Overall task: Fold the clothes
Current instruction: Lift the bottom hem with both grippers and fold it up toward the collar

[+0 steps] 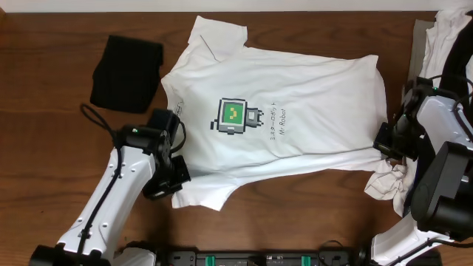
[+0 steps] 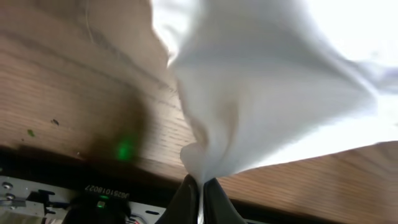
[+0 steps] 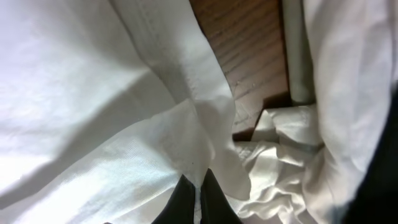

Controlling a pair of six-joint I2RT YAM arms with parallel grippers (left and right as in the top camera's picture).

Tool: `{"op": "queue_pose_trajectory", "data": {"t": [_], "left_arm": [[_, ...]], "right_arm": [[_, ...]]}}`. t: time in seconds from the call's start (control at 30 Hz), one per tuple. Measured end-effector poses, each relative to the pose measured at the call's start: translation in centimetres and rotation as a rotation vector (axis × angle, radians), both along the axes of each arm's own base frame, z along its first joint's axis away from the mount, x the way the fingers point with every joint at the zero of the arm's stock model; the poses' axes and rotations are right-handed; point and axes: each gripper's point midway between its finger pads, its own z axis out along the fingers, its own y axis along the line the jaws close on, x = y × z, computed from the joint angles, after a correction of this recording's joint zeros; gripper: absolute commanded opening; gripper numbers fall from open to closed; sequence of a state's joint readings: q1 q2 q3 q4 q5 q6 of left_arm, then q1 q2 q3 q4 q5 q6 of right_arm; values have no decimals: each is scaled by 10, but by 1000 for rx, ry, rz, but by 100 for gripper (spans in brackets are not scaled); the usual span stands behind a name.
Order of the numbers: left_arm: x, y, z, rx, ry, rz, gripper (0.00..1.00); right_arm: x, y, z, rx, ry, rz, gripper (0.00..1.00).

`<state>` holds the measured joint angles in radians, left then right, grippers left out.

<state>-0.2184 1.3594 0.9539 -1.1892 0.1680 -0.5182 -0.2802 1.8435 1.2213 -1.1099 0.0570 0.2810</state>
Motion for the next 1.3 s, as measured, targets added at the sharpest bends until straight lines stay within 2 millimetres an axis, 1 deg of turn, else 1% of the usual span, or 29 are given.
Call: {"op": "queue_pose_trajectory", "data": {"t": [0.13, 0.3, 0.43, 0.5, 0.67, 0.77, 1.17, 1.3], "left_arm": [[12, -3, 10, -10, -45, 0, 6], [27, -5, 13, -19, -102, 0, 6], [34, -7, 16, -25, -128, 1, 6], [39, -8, 20, -29, -149, 1, 6], [61, -13, 39, -48, -237, 1, 6], [76, -15, 48, -57, -297, 2, 6], [125, -25, 63, -101, -506, 4, 6], [140, -29, 70, -116, -574, 3, 6]], "right_arm": [[7, -1, 9, 3, -16, -1, 1], [20, 1, 18, 24, -56, -1, 1], [26, 4, 25, 46, -74, 2, 1], [29, 4, 29, 50, -82, 3, 1], [40, 3, 38, 51, -120, 4, 1], [43, 3, 38, 50, -133, 6, 1], [61, -2, 38, 31, -207, 21, 1], [71, -5, 39, 21, -246, 29, 1]]}}
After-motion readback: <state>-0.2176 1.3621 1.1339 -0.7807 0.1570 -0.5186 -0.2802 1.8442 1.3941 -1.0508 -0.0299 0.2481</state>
